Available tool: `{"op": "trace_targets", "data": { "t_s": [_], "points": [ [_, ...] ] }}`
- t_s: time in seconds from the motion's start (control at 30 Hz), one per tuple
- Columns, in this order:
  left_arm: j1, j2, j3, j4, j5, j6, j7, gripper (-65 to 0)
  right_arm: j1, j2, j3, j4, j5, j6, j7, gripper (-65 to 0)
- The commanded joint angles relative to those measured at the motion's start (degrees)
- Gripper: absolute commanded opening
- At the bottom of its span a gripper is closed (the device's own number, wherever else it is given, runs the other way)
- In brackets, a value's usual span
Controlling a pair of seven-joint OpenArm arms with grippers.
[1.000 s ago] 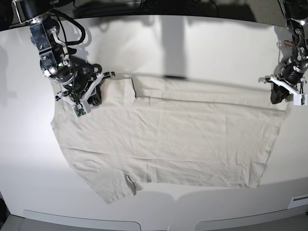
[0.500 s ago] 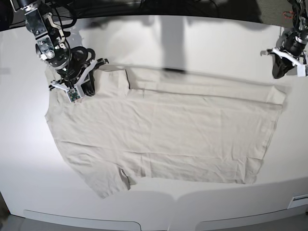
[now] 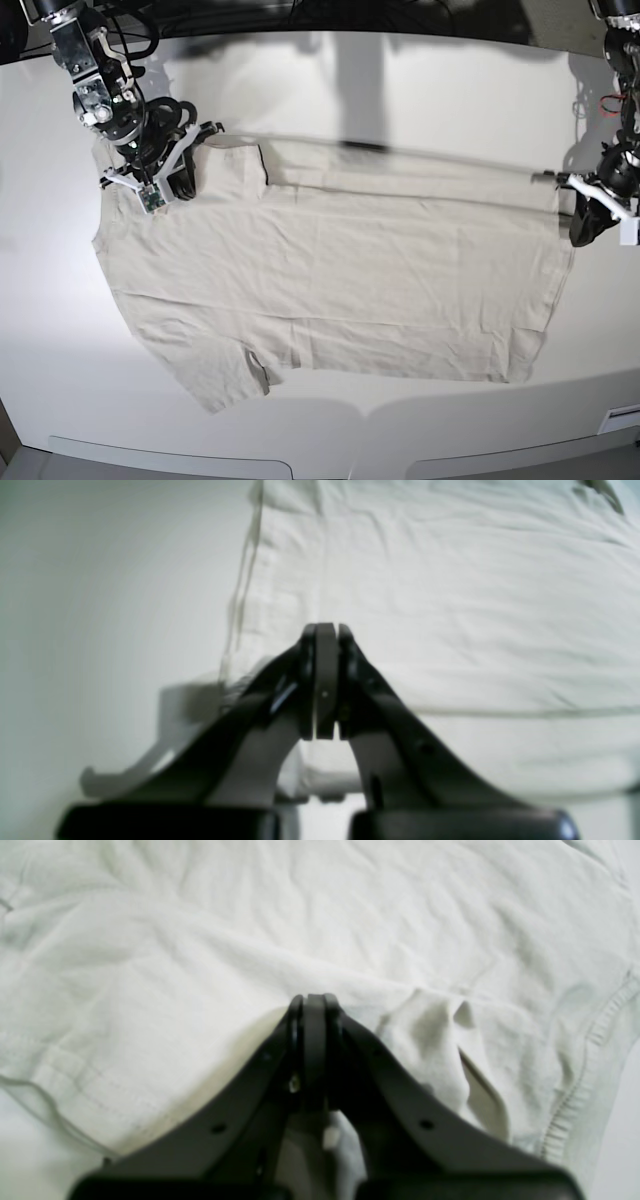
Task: Fold the T-shirt properly
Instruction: 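Regrasp the shirt near the collar seam with both grippers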
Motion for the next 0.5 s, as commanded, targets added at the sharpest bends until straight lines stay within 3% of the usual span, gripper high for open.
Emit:
{"op": "trace_targets", "data": {
  "t_s": [0.0, 0.17, 0.23, 0.4, 0.47],
  "points": [
    [-2.3, -0.6, -0.2, -1.2, -0.2, -0.3, -1.1, -65.0, -0.2, 0.9, 0.3, 0.1, -0.8, -0.4, -2.4, -65.0],
    [-8.3, -0.5, -0.2, -15.1, 2.6, -0.9, -2.8, -65.0, -0.2, 1.0, 0.3, 0.1, -0.8, -0.4, -3.1, -65.0],
    [-9.4, -0.5, -0.2, -19.7, 2.8, -2.5, -3.4, -65.0, -0.2, 1.0, 0.3, 0.1, -0.8, -0.4, -3.3, -65.0],
    [-9.2, -0.5, -0.2, -29.0, 10.2, -3.1, -8.2, -65.0, -0.2, 1.2, 0.3, 0.1, -0.8, -0.1, -3.1, -65.0],
    [-8.4, -0.2, -0.2, -31.4, 11.7, -3.2, -8.7, -65.0, -0.2, 1.9, 0.3, 0.1, -0.9, 1.7, -2.2, -65.0]
  ]
}}
